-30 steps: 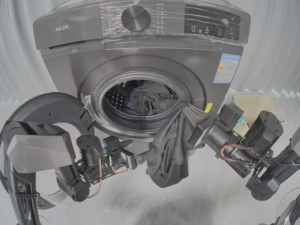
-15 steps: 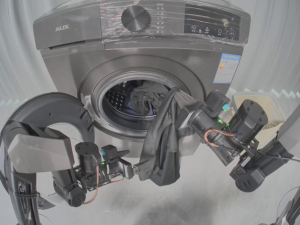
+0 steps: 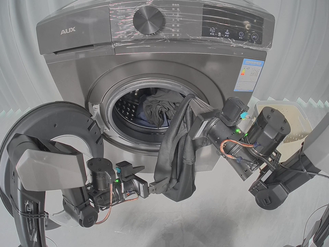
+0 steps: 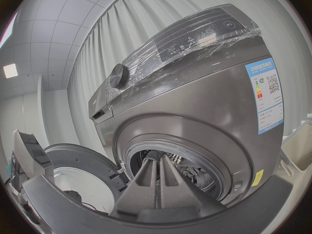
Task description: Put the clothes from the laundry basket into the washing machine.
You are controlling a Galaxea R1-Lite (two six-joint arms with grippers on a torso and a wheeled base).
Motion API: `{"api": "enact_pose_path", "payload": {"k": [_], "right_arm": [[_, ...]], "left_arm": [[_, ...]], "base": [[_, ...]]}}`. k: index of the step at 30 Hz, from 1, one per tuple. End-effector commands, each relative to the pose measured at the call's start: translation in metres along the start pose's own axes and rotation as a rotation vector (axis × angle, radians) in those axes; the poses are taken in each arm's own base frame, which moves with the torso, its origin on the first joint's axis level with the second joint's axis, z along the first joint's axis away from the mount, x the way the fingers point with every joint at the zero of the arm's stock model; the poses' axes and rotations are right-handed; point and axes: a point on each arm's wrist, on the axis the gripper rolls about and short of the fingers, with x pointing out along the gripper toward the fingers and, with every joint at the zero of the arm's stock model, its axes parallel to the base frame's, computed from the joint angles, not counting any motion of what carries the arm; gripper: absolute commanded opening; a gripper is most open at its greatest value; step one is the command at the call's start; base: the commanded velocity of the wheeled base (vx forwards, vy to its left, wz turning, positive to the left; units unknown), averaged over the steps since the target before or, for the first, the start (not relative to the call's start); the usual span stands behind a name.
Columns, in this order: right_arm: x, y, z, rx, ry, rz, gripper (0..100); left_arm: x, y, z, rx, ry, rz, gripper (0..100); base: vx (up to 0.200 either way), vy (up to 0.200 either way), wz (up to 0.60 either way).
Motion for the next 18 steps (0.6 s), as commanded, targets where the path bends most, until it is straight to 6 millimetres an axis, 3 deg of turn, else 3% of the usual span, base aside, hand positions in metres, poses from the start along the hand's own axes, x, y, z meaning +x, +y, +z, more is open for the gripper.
{"api": "enact_pose_path", "payload": {"k": [1, 18], "right_arm": [[-0.001, 0.002, 0.000, 0.002, 0.000, 0.005, 0], [-0.002, 0.005, 0.001, -0.009, -0.007, 0.012, 0]], "left_arm": [[0.010, 0.002, -0.010, -0.003, 0.019, -0.002, 100], [0.052, 0.011, -0.023, 0.012, -0.039, 0.043, 100]], "base": [[0.000, 0.000, 0.00], [0.000, 0.000, 0.00]]}}
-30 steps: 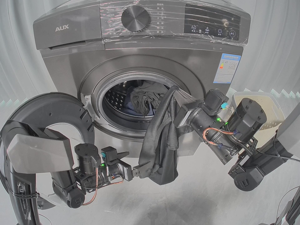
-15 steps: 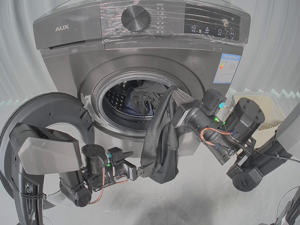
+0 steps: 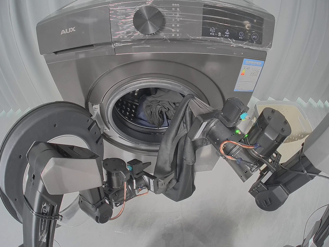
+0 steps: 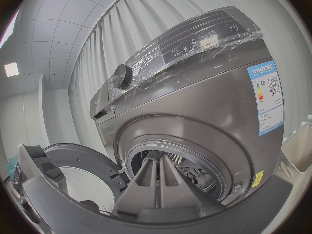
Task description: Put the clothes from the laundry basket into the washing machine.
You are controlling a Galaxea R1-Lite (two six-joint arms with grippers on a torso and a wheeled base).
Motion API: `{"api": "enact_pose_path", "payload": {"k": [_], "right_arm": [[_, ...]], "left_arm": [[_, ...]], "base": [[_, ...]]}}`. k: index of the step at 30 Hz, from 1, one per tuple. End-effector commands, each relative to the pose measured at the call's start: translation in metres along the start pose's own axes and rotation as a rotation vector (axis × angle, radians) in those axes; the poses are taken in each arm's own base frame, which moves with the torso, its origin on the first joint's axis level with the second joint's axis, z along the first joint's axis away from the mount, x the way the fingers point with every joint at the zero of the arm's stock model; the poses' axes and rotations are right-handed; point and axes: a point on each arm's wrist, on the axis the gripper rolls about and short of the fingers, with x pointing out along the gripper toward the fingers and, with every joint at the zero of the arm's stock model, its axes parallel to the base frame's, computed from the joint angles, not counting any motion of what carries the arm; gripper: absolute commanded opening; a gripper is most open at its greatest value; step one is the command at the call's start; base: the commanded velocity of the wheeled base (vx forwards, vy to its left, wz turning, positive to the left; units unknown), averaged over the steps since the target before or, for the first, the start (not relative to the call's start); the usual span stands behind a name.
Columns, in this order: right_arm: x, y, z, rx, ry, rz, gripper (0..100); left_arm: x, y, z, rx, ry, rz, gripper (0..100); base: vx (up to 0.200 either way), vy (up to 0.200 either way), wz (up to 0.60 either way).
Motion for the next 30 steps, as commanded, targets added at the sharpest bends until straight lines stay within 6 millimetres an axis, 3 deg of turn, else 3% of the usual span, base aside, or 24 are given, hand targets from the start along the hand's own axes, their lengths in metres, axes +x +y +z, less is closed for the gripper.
{"api": "enact_pose_path", "payload": {"k": [1, 10, 11, 19, 21, 27, 30], "right_arm": [[-0.001, 0.003, 0.001, 0.002, -0.003, 0.007, 0], [-0.001, 0.003, 0.002, 0.002, -0.005, 0.007, 0], [-0.002, 0.002, 0.001, 0.001, -0.002, 0.007, 0], [-0.002, 0.001, 0.000, 0.002, 0.001, 0.002, 0], [-0.007, -0.004, 0.001, -0.003, 0.010, -0.009, 0], [-0.025, -0.012, -0.003, -0.009, 0.065, -0.024, 0], [-0.049, -0.019, -0.011, -0.024, 0.133, -0.033, 0]], "left_arm": [[0.008, 0.004, -0.010, -0.003, 0.009, 0.013, 100], [0.018, 0.006, -0.011, 0.000, -0.019, 0.032, 100], [0.021, 0.006, -0.012, 0.001, -0.019, 0.034, 0], [0.026, 0.008, -0.012, 0.002, -0.040, 0.062, 0], [0.020, 0.009, -0.002, 0.003, -0.057, 0.076, 0], [-0.011, 0.003, 0.018, 0.000, -0.047, 0.087, 0], [-0.048, -0.003, 0.049, 0.005, -0.086, 0.089, 0]], "base": [[0.000, 0.000, 0.00], [0.000, 0.000, 0.00], [0.000, 0.000, 0.00], [0.000, 0.000, 0.00], [0.000, 0.000, 0.00], [0.000, 0.000, 0.00], [0.000, 0.000, 0.00]]}}
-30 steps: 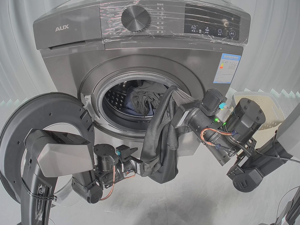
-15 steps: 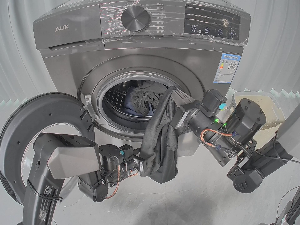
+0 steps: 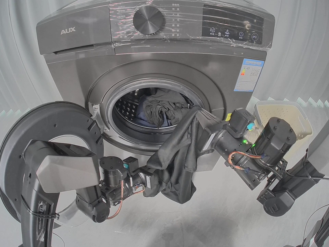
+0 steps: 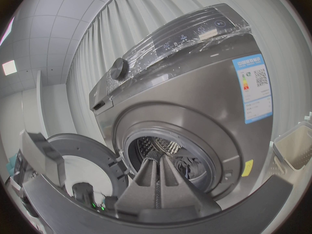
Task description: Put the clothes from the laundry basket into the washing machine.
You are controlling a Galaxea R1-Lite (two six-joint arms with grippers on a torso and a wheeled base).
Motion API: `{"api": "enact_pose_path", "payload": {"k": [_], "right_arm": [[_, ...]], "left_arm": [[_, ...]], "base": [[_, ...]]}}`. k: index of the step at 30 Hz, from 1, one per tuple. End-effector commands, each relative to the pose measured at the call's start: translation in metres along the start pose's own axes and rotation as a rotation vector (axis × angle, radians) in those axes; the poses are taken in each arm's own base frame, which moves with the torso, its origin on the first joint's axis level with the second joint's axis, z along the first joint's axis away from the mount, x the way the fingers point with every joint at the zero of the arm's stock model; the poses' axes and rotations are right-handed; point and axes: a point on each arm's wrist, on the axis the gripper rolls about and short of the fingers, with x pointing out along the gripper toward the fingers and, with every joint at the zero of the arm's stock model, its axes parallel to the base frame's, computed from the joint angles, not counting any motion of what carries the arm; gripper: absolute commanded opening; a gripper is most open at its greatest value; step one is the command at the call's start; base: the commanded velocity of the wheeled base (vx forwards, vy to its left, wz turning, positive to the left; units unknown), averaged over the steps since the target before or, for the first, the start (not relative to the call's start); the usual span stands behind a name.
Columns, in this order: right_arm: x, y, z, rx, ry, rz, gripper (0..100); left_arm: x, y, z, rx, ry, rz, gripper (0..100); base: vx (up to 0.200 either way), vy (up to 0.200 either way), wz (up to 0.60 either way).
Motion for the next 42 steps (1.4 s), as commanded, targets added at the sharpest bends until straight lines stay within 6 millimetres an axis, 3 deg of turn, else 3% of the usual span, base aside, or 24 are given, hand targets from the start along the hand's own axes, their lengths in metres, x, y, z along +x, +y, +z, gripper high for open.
{"api": "enact_pose_path", "payload": {"k": [1, 4, 11, 21, 42], "right_arm": [[-0.031, -0.011, -0.006, -0.015, 0.079, -0.015, 0], [-0.053, -0.015, -0.006, 0.017, 0.128, -0.020, 0], [-0.054, -0.020, -0.006, 0.060, 0.131, -0.037, 0], [-0.046, -0.018, 0.006, 0.060, 0.069, -0.038, 0], [-0.049, -0.035, -0.001, 0.046, 0.102, -0.093, 0]], "left_arm": [[-0.050, -0.006, 0.050, 0.007, -0.072, -0.001, 0], [-0.092, -0.011, 0.079, 0.016, -0.127, -0.046, 0], [-0.157, -0.019, 0.103, 0.028, -0.193, -0.120, 0], [-0.167, 0.002, 0.125, 0.075, -0.288, -0.070, 0], [-0.176, 0.002, 0.152, 0.108, -0.405, -0.080, 0]], "base": [[0.000, 0.000, 0.00], [0.000, 0.000, 0.00], [0.000, 0.000, 0.00], [0.000, 0.000, 0.00], [0.000, 0.000, 0.00]]}}
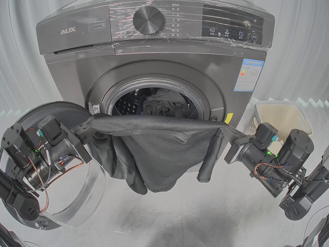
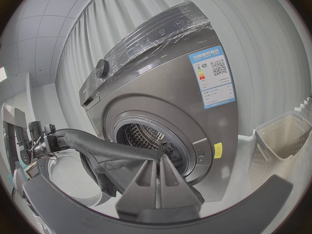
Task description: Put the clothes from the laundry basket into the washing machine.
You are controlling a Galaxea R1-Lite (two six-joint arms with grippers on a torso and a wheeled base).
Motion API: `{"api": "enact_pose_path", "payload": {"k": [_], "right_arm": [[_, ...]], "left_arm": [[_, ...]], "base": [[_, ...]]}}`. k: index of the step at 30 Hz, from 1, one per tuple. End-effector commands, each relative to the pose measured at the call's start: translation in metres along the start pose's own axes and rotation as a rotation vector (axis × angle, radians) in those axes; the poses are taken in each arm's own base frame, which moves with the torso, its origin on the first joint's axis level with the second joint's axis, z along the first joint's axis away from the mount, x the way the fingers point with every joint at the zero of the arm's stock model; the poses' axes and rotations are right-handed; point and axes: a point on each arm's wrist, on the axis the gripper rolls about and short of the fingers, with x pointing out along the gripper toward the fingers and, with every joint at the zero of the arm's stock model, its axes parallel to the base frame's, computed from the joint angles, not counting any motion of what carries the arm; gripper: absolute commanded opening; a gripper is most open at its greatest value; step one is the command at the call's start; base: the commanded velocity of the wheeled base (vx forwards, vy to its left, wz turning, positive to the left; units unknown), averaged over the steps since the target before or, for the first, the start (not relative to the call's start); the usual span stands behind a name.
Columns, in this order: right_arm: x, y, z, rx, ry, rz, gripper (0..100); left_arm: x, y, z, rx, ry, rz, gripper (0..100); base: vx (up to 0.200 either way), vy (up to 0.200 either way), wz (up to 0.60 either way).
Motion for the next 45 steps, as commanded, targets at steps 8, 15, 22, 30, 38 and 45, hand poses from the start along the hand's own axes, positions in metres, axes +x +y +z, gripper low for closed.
{"api": "enact_pose_path", "payload": {"k": [8, 15, 22, 30, 38, 45], "right_arm": [[0.000, 0.003, 0.003, -0.009, -0.013, 0.009, 0], [0.001, 0.002, 0.004, -0.013, -0.020, 0.006, 0], [0.003, 0.006, 0.009, -0.006, -0.042, 0.020, 0], [-0.005, 0.004, -0.010, -0.018, 0.048, 0.023, 0], [-0.004, 0.011, -0.027, -0.019, 0.106, 0.043, 0], [-0.016, 0.024, -0.066, -0.046, 0.262, 0.089, 100]], "left_arm": [[-0.004, -0.002, 0.010, 0.010, -0.035, -0.001, 0], [-0.004, -0.002, 0.009, 0.008, -0.031, -0.002, 0], [-0.004, -0.004, 0.008, 0.007, -0.026, -0.008, 0], [0.004, -0.003, -0.005, -0.006, 0.015, -0.011, 0], [0.014, -0.021, -0.009, -0.023, 0.023, -0.088, 0], [0.039, -0.022, -0.008, -0.016, -0.016, -0.122, 0]], "base": [[0.000, 0.000, 0.00], [0.000, 0.000, 0.00], [0.000, 0.000, 0.00], [0.000, 0.000, 0.00], [0.000, 0.000, 0.00], [0.000, 0.000, 0.00]]}}
